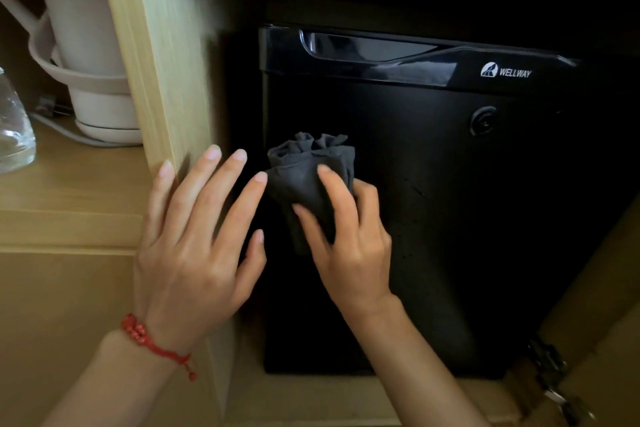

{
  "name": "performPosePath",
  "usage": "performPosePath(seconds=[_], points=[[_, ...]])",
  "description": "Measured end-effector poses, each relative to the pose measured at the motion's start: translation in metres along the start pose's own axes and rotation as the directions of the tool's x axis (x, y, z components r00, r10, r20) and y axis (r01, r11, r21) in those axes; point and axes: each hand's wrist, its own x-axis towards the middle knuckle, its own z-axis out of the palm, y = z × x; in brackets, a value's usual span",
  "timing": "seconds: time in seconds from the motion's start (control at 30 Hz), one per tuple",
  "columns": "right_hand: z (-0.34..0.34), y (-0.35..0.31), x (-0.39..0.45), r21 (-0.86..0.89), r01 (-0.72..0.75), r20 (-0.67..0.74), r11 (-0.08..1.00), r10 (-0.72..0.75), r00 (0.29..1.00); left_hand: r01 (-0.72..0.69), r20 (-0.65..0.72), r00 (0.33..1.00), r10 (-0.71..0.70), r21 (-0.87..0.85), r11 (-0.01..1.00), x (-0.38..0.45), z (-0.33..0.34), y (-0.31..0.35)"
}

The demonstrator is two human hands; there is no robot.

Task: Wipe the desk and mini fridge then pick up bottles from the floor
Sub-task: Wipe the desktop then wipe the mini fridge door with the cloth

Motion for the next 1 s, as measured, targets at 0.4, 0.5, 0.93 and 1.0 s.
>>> performPosePath(seconds=[0.4, 0.5, 0.93, 1.0], points=[[-0.082, 0.087, 0.013, -0.061, -0.383, -0.333, 0.922, 0.343, 0.878, -0.015, 0.060, 0.998, 0.024, -0.138, 0.990, 0.001, 0.012, 0.033], [-0.083, 0.088, 0.008, 0.025, -0.462, -0.398, 0.887, 0.432, 0.809, 0.004, 0.079, 0.997, 0.011, -0.181, 0.983, 0.000, 0.020, 0.044], [-0.068, 0.084, -0.020, -0.139, -0.164, -0.094, 0.977, 0.152, 0.984, 0.070, 0.242, 0.970, -0.025, -0.182, 0.981, -0.015, 0.050, 0.062], [-0.080, 0.097, -0.025, -0.125, -0.268, -0.190, 0.955, 0.242, 0.951, 0.068, 0.276, 0.961, -0.017, -0.175, 0.982, -0.017, 0.051, 0.062]])
